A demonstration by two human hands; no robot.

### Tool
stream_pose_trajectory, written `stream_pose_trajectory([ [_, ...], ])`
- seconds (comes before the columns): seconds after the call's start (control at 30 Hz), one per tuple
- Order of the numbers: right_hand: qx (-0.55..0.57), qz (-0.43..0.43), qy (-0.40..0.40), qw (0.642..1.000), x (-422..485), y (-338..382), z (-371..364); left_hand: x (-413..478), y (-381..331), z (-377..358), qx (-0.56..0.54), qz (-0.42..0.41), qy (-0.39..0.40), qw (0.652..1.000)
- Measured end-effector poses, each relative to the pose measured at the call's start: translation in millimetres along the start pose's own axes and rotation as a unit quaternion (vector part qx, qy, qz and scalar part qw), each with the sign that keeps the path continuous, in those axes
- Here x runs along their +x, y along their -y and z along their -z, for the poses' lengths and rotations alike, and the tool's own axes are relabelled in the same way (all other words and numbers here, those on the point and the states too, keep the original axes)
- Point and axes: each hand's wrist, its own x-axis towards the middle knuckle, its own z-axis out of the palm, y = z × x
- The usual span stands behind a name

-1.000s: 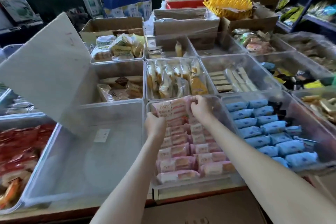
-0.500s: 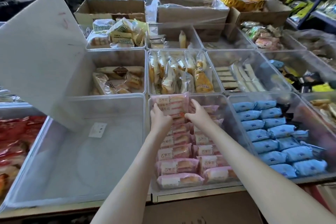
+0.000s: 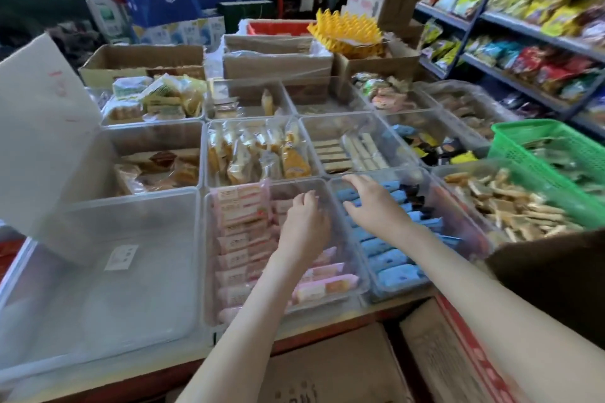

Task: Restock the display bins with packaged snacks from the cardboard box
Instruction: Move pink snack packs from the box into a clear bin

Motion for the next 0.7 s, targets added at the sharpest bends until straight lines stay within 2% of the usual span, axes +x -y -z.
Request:
stream_pose_trajectory([
  [0.13,-0.032,0.001,-0.034,0.999,-63.5,-46.2,61.5,-39.2,-87.1,-34.8,0.019,-0.084,0.002,0.996],
  [0.27,-0.032,0.002,-0.083,0.996,-144.8,-115.3,122.2,-92.9,-180.0,-83.8,0.024,-0.127,0.017,0.991],
  [0.37,-0.016,-0.01,-0.091,0.996,-209.9,-179.4,155.9,-130.1,-243.6,-138.9,0.047,-0.144,0.0,0.988],
  [0.53,-0.02,-0.069,-0.05,0.996,-293.1,-283.1,175.7,-172.1,-309.0,-243.5,0.132,-0.105,0.036,0.985],
  [0.7,-0.021,-0.107,0.012,0.994,-317.8,-356.5,167.0,-176.3,-316.3,-312.3,0.196,-0.056,0.081,0.976],
])
